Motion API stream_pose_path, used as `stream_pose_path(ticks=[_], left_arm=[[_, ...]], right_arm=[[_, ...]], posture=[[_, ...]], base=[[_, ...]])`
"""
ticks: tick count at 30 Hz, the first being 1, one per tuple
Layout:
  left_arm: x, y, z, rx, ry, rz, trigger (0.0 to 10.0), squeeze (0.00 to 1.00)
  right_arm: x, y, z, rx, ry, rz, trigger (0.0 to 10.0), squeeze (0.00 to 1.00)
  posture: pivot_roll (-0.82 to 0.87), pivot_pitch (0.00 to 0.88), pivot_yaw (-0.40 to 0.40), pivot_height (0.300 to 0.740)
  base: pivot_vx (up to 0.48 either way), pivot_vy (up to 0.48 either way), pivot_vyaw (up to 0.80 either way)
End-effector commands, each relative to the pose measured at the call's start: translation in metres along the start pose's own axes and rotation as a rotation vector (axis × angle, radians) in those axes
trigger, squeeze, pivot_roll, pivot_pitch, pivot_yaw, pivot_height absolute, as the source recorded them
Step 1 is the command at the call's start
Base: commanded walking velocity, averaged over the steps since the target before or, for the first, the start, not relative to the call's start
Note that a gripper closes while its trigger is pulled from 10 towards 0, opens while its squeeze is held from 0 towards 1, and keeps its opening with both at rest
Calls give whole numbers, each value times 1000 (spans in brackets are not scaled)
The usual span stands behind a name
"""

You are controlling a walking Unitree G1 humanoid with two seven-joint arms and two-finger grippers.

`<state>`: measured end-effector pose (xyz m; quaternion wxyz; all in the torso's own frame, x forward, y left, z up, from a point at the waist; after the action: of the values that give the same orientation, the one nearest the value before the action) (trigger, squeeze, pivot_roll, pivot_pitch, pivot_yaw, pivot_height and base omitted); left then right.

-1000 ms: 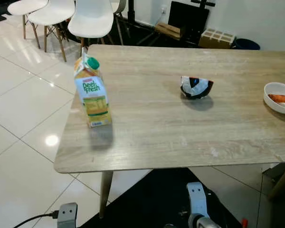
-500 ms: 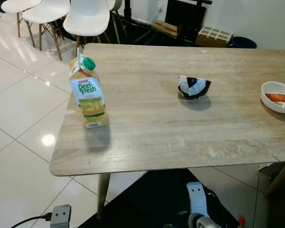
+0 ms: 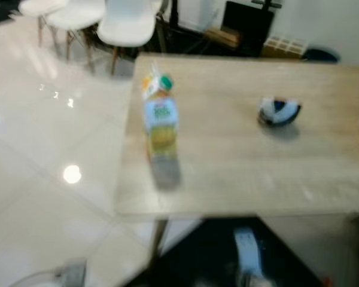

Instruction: Restocking fridge

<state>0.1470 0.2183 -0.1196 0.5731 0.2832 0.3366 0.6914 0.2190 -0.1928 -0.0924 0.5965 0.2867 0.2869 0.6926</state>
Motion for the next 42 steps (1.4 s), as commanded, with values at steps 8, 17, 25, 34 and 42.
stream_pose_path(ticks=[8, 17, 25, 34, 42], left_arm=[[-9, 4, -20, 82, -57, -5, 10000, 0], [-28, -2, -12, 99, -89, -20, 10000, 0], [-18, -1, -15, 100, -82, 6, 10000, 0], [13, 7, -20, 68, -30, 78, 10000, 0], [20, 18, -39, 78, -52, 61, 10000, 0]], right_arm=[[2, 2, -11, 24, -20, -2, 10000, 0], [21, -7, 25, -93, 14, 103, 10000, 0], [17, -12, 72, -210, -49, 86, 10000, 0], [12, -4, 18, -70, -35, 68, 10000, 0], [8, 1, -3, -24, -43, 51, 10000, 0]], posture=[[-45, 144, -44, 740], [-48, 148, -40, 740], [-45, 150, -45, 740], [-40, 148, -50, 740], [-54, 151, -46, 740]], base=[[0, -105, 0], [0, -480, 0], [0, -480, 0], [0, -252, 0], [0, 0, 0]])
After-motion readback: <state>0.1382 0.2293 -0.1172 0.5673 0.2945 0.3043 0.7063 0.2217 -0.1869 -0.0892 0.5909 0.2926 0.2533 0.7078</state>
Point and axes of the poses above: a point about 5 cm out from each wrist's last joint towards the gripper, its own y axis pointing back from the gripper into the wrist, its own z axis along the axis of the wrist's last joint, x = y × z, the point moved 3 cm from there along -y, pointing out of the wrist towards the gripper
